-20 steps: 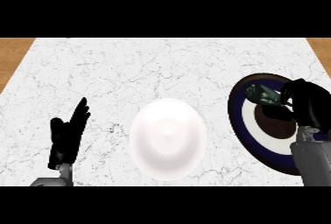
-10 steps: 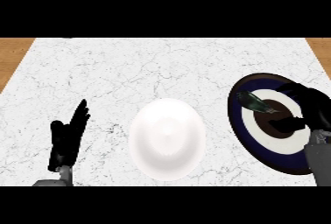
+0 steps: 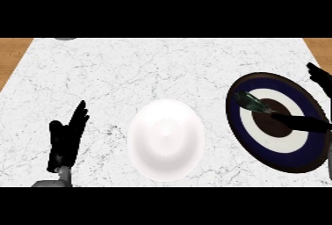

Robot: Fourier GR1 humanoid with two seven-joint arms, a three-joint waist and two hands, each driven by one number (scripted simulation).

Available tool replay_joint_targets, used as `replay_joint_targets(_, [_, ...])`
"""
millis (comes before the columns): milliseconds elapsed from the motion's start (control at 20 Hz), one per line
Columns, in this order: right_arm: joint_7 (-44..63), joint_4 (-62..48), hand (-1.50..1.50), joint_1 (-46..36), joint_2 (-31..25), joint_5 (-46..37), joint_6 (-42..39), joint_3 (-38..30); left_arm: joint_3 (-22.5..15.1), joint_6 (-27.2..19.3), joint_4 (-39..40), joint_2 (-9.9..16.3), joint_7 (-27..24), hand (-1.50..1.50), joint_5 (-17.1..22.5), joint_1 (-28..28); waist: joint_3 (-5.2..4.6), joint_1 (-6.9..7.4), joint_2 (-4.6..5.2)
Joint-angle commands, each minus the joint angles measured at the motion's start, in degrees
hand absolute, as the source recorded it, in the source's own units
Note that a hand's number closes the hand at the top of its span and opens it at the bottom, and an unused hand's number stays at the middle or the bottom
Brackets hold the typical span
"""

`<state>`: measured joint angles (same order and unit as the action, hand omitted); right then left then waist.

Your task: Pick the eggplant from the plate and place it in the plate

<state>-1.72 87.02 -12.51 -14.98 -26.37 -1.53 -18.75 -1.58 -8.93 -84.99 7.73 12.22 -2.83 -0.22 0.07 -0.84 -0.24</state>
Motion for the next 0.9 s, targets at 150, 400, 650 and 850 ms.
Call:
replay_joint_targets(150, [-7.8,-1.6,-1.5,3.0,-3.4,16.2,-8.0,-9.4,1.2,0.1,-0.2,0.3,1.2,0.0,0.1,-2.3,-0.04,0.66,0.19])
replay_joint_targets(400, [-14.8,-7.3,-1.5,4.1,-2.7,16.5,-8.2,-7.8,0.4,0.7,-0.6,-0.8,1.4,0.0,-0.9,-0.8,-0.05,0.99,0.25])
replay_joint_targets(650, [-19.2,-8.3,-1.5,5.1,-2.8,15.4,-7.1,-5.9,1.1,0.8,1.9,-1.4,-1.4,0.0,-2.4,-0.6,-0.07,0.92,0.24])
replay_joint_targets(850, [-18.6,-7.8,-1.5,6.5,-2.7,14.3,-4.8,-5.8,1.5,1.6,0.8,-1.4,0.7,0.0,-2.4,-1.7,-0.07,0.87,0.23])
